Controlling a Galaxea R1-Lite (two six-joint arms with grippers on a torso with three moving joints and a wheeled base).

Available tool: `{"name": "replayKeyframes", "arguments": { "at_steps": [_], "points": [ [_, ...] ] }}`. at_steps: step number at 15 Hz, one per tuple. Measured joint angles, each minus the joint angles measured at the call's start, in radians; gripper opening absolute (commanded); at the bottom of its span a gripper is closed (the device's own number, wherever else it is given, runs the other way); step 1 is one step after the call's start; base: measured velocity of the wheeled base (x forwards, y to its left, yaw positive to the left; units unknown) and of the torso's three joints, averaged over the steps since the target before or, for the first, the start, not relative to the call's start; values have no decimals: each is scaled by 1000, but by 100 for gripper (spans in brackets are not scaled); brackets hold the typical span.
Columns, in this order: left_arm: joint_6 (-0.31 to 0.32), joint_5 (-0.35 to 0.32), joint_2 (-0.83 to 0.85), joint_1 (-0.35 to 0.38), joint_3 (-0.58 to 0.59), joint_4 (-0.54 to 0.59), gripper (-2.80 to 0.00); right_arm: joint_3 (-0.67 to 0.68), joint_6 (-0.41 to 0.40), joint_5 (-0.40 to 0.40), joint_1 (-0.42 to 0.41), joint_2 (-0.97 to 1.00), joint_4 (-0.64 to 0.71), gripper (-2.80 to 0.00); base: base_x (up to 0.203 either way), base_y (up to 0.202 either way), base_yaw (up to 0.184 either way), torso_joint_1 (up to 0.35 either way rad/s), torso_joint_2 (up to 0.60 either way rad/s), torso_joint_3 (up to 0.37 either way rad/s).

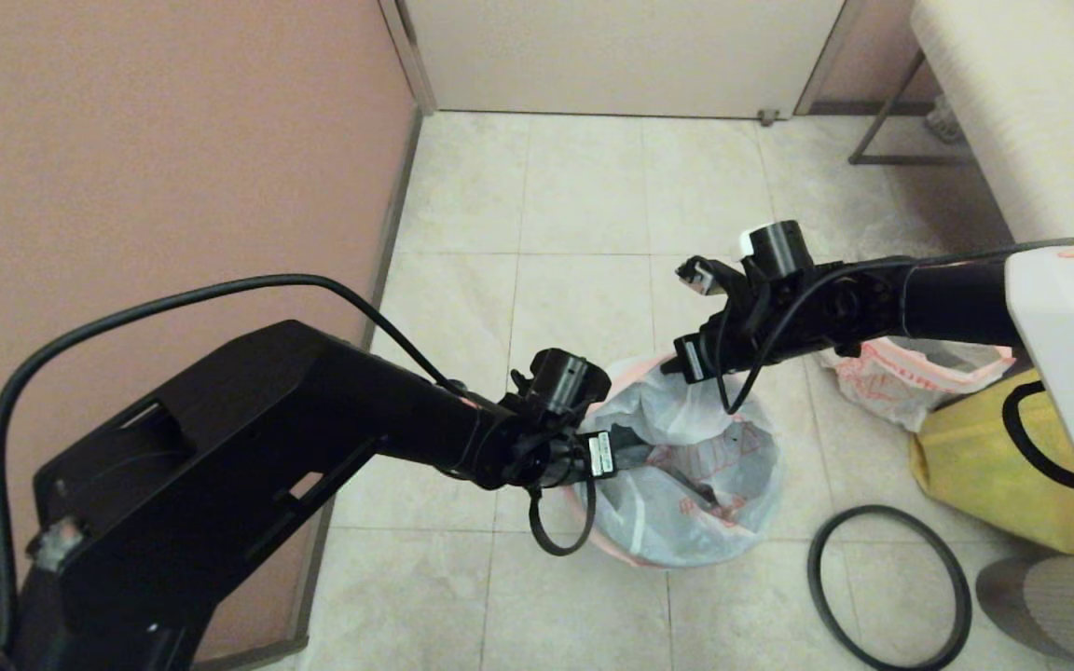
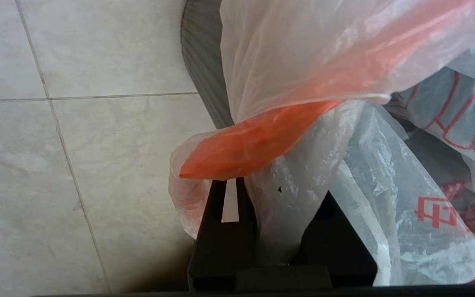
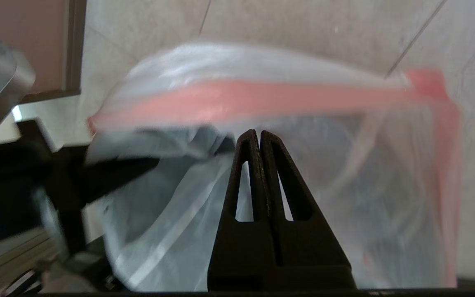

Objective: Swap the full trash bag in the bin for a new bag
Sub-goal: Put the new garbage bag on the trash can

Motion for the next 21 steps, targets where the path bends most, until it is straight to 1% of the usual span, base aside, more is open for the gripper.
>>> {"name": "replayKeyframes", "arguments": {
  "at_steps": [4,7,11,17,21],
  "points": [
    [-2,1,-31,-34,23,-4,-280,-2,3,1,9,35,-79,-280,0,0,0,0,0,0],
    [-2,1,-34,-59,31,-7,-280,-1,7,1,13,38,-84,-280,0,0,0,0,0,0],
    [1,-1,-20,-63,28,-18,-280,11,25,1,29,18,-76,-280,0,0,0,0,0,0],
    [2,-1,1,-53,15,-16,-280,94,32,5,65,-26,-86,-280,0,0,0,0,0,0],
    [2,0,3,-55,14,-17,-280,88,29,5,65,-26,-92,-280,0,0,0,0,0,0]
  ]
}}
